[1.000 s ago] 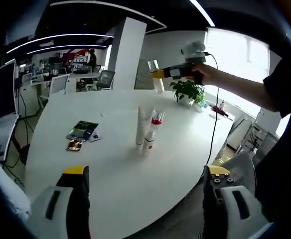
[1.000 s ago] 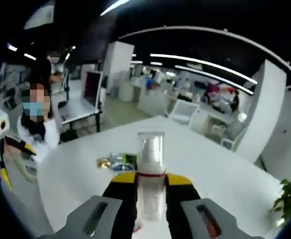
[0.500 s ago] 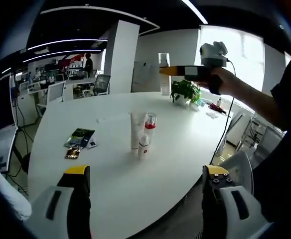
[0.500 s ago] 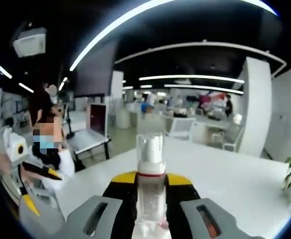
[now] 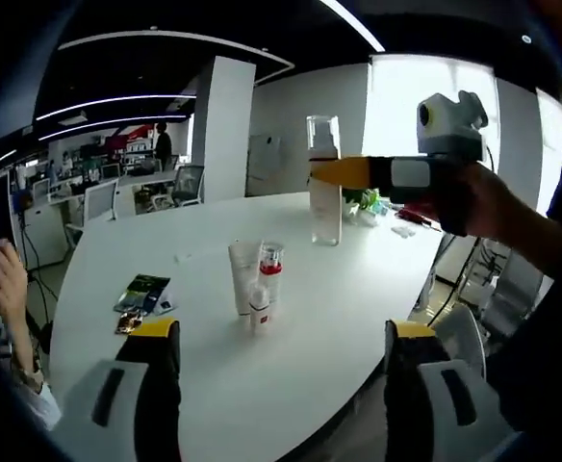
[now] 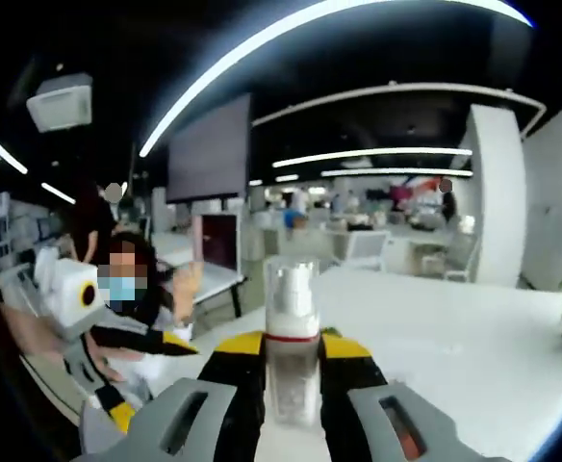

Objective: Arrange the skincare products in the storage area until every visible bottle or jar stands upright without overlapping.

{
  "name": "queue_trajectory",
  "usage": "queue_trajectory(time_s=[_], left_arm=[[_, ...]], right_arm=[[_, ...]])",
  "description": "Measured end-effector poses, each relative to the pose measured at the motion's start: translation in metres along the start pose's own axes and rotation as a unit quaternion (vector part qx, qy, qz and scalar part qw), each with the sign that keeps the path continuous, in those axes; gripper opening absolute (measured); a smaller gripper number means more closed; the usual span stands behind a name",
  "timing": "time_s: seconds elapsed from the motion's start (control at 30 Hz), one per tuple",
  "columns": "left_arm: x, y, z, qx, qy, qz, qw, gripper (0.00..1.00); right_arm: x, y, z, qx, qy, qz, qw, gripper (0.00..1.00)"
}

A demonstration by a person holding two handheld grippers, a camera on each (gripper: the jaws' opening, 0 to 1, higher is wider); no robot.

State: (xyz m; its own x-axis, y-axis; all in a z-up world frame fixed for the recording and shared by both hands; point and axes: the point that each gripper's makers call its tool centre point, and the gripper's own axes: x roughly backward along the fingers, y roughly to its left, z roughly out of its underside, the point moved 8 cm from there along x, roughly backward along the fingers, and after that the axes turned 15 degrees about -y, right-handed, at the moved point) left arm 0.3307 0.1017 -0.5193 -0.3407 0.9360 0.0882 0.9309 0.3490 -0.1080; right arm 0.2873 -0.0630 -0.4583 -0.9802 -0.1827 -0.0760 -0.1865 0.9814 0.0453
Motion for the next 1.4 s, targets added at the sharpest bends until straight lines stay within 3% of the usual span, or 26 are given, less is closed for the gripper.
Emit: queue_trajectory(time_s=[0.4, 0.63, 1.0, 1.17, 1.4], left_arm=[[-0.017, -0.018, -0.009, 0.004, -0.022, 0.025, 0.9994, 0.78], [-0.026, -0.029, -0.018, -0.012, -0.034, 0.053, 0.9980, 0.66], [-0.037, -0.035, -0.032, -0.023, -0.067, 0.070, 0.9950, 0.45], [-0.040, -0.034, -0.036, -0.029, -0.075, 0.073, 0.9940, 0.27], [-0.039, -0.029, -0.042, 0.001, -0.077, 0.086, 0.9934, 0.26]], right_arm=[[0.014, 0.025, 0.008, -0.034, 0.001, -0.016, 0.9993, 0.14], [0.016, 0.033, 0.005, -0.050, -0.004, -0.026, 0.9984, 0.14], [0.017, 0.034, 0.003, -0.062, -0.008, -0.018, 0.9979, 0.14], [0.017, 0.031, 0.000, -0.068, -0.011, -0.018, 0.9975, 0.13], [0.018, 0.028, -0.006, -0.076, -0.016, -0.024, 0.9967, 0.14]])
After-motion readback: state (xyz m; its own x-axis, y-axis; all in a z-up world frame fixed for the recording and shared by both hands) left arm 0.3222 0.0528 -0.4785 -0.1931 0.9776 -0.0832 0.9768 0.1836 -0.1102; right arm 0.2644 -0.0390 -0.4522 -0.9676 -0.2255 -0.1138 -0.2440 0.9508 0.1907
